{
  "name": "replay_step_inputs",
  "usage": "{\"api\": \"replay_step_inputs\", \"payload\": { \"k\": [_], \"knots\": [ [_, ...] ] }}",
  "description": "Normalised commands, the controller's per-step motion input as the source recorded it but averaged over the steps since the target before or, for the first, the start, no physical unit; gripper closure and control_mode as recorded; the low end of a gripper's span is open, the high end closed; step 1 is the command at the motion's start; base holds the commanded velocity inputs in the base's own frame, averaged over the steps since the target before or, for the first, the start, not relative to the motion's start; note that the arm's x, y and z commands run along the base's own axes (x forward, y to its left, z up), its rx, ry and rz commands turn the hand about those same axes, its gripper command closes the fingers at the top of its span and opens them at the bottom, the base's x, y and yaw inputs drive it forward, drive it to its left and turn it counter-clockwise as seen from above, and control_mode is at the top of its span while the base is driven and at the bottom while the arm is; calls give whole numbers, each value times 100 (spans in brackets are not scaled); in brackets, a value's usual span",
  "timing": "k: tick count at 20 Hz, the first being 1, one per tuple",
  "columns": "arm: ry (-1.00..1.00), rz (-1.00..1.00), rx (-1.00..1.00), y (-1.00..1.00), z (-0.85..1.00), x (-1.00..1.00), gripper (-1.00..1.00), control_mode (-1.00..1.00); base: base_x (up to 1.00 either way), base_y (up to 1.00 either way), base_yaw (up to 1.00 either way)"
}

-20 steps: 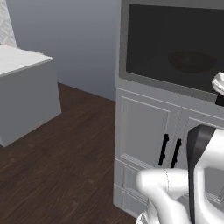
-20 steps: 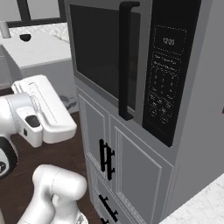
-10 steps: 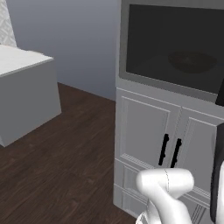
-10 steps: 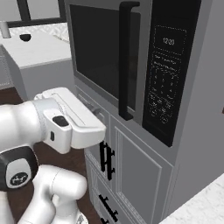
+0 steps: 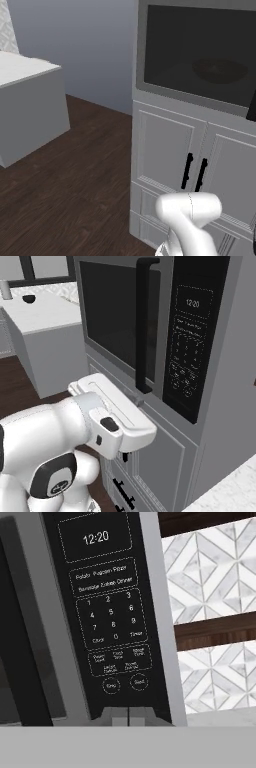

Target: Pick the mushroom from the sink and place it in the bowl. Then pick the bowl and place it in the microwave. Then close the microwave door and press the start button.

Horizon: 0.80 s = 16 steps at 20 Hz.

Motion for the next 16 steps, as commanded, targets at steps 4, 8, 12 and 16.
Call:
{"api": "replay_step_inputs", "payload": {
  "k": [4,8,12,16],
  "knots": [
    [0,0,0,0,-19,4,100,-100,0,0,0],
    [0,0,0,-7,-21,16,100,-100,0,0,0],
    [0,0,0,-29,-22,18,100,-100,0,0,0],
    [0,0,0,-29,-12,14,100,-100,0,0,0]
  ]
}}
